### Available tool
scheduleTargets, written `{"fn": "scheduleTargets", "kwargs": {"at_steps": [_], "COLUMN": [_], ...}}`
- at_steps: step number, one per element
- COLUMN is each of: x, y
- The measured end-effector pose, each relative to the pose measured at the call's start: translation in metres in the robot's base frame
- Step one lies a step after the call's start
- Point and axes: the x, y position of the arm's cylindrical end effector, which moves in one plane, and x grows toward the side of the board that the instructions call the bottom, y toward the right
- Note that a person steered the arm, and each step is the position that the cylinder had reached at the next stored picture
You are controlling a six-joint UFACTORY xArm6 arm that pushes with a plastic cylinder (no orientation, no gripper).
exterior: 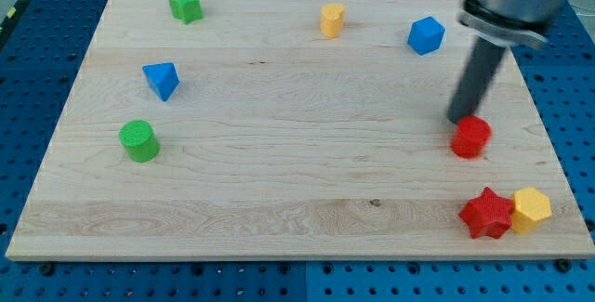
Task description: Put the red circle vertically above the yellow hexagon
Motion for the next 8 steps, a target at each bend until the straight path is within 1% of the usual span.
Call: {"fn": "scheduleTargets", "kwargs": {"at_steps": [1,2,3,4,5,7,8], "x": [0.023,0.013,0.014,0.036,0.044,0.037,0.037], "y": [0.016,-0.021,-0.069,-0.056,-0.022,-0.013,0.004]}}
